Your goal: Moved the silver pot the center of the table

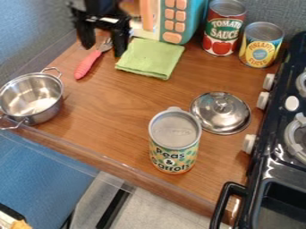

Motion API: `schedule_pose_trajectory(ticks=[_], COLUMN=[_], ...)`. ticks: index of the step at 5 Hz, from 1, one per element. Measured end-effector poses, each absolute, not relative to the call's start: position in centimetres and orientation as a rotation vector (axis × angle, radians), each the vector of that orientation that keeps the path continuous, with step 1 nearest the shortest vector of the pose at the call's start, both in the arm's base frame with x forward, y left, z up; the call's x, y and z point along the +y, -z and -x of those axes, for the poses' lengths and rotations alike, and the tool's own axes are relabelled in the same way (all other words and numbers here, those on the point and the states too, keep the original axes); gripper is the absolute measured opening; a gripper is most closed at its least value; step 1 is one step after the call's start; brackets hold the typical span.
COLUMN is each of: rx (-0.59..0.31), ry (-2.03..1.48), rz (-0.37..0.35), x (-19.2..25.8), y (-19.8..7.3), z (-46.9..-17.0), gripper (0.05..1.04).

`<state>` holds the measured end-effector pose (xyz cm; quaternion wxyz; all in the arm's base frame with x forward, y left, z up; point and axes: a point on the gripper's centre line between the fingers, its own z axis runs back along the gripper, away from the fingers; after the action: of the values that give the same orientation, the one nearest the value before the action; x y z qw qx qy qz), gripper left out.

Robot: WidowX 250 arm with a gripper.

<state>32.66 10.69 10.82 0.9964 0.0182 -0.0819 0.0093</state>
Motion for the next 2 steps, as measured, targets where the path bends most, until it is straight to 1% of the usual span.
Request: schedule_pose_trajectory(ticks=[1, 2], rx=[-0.161, -0.165], ry=[0.012, 0.022], rz=[-0.06, -0.089], x=[11.6, 13.0], y=[-10.6, -9.3], z=[-30.2, -28.4], gripper=[0.999, 0.999])
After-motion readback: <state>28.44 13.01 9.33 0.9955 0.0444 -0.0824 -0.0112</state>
